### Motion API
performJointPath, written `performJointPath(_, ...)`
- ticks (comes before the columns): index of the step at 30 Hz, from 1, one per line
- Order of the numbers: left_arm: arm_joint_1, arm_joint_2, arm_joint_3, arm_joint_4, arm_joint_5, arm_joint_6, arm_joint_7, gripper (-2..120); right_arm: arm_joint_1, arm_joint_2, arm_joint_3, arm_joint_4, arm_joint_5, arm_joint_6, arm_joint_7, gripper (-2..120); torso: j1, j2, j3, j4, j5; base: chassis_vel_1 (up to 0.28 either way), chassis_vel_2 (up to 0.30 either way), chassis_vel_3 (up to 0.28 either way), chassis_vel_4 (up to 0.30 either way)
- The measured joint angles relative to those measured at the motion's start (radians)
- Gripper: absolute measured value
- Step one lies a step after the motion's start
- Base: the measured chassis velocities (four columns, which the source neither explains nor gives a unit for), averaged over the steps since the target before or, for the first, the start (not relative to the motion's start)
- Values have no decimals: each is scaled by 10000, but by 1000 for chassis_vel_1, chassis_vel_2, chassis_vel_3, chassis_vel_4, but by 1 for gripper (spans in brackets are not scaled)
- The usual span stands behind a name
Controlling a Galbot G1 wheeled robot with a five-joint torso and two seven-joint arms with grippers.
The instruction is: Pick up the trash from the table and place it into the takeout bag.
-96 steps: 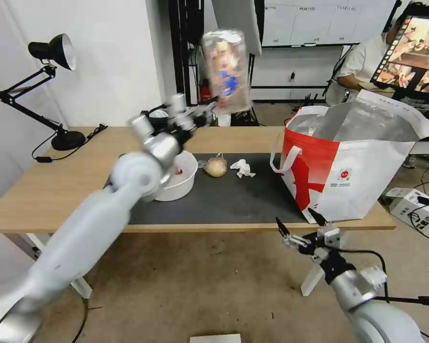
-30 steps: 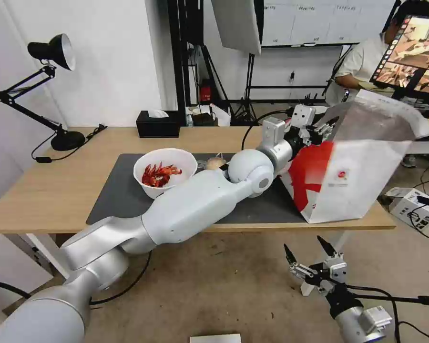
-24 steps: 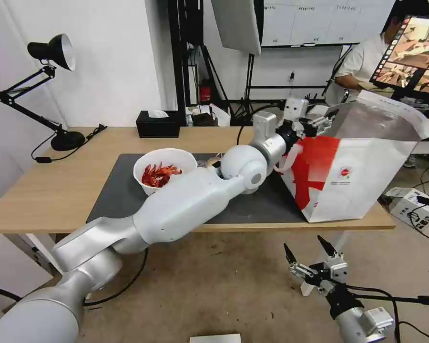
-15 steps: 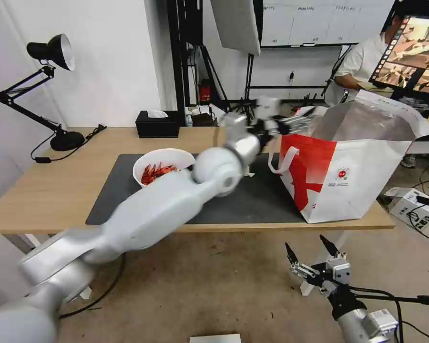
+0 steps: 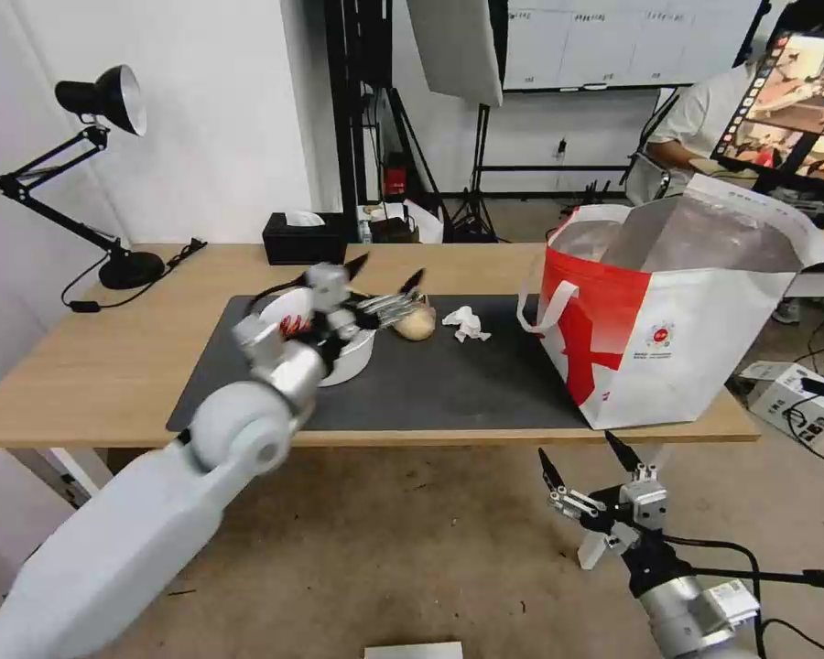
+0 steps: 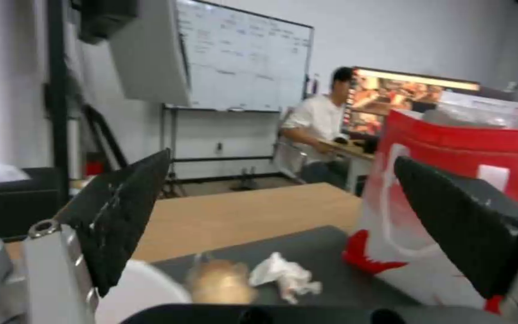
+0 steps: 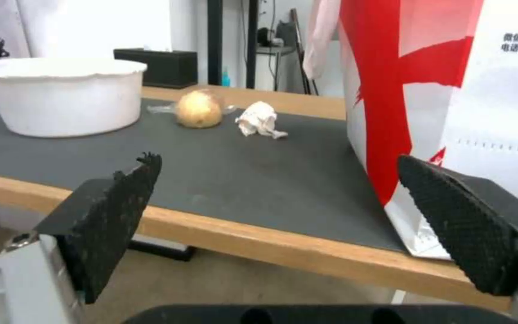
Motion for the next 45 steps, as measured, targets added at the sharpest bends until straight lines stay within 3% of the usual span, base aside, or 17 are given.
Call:
performJointPath(6,1634,35,-958,-383,1023,-460,22,100,-128,212,28,-2,-52,92,5,100,0,0,1,4,2,0,0,0,0)
performJointPath(7,2077,-117,-1179,-511,1261,-498,40,100,-216,337,45,-9,-97,184,12,100,0,0,1,-6,0,0,0,0,0)
performJointPath(11,3476,-792,-2017,-739,2082,-735,151,100,-198,453,-50,-61,-237,332,109,100,0,0,0,-6,4,0,0,0,0)
performJointPath(13,4291,-1253,-2428,-749,2720,-912,290,100,-142,467,-136,-92,-315,394,160,100,0,0,1,1,-4,0,0,0,0)
performJointPath(14,5025,-1770,-2874,-694,3527,-1190,444,100,-92,476,-242,-144,-382,494,207,100,0,0,0,-1,2,0,0,0,0)
performJointPath(22,7227,-3288,-3943,-468,5605,-2265,1069,100,183,488,-711,-860,-583,1136,282,100,0,0,1,0,1,0,0,0,0)
performJointPath(32,8129,-4002,-4205,-308,6207,-2413,1153,100,343,455,-1050,-1314,-593,1247,283,100,1,0,1,-1,0,0,0,0,0)
performJointPath(45,8182,-4202,-4122,-166,6179,-2399,1233,100,317,388,-1087,-1231,-593,1212,285,100,2,-1,2,-1,0,0,0,0,0)
